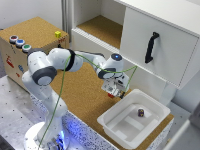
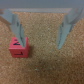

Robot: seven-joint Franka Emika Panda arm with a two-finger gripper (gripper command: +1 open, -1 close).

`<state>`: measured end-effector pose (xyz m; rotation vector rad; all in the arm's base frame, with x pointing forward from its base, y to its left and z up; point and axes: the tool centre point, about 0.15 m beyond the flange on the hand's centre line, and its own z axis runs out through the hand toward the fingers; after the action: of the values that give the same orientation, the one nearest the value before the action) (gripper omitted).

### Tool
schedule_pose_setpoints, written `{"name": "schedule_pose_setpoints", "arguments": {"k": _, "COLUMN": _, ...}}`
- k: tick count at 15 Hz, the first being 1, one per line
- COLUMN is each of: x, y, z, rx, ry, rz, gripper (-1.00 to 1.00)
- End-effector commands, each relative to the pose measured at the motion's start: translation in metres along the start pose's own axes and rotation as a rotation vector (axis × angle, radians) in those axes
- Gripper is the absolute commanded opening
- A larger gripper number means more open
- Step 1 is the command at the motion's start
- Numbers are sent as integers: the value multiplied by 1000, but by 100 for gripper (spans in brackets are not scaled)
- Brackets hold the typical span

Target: Slide left pink red block

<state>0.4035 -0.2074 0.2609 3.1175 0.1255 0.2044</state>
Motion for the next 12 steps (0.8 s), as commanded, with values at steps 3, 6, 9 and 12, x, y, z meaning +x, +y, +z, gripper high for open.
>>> {"name": "schedule_pose_setpoints", "arguments": {"k": 3, "x": 20, "y": 23, "z": 43, "rx": -38, "ry": -26, "rz": 39, "gripper": -100}}
{"name": "schedule_pose_setpoints", "arguments": {"k": 6, "x": 18, "y": 18, "z": 46, "rx": -33, "ry": -21, "rz": 55, "gripper": -100}}
{"name": "schedule_pose_setpoints", "arguments": {"k": 9, "x": 17, "y": 9, "z": 49, "rx": -35, "ry": -16, "rz": 60, "gripper": -100}}
{"name": "schedule_pose_setpoints", "arguments": {"k": 12, "x": 19, "y": -3, "z": 53, "rx": -53, "ry": -25, "rz": 88, "gripper": -100}}
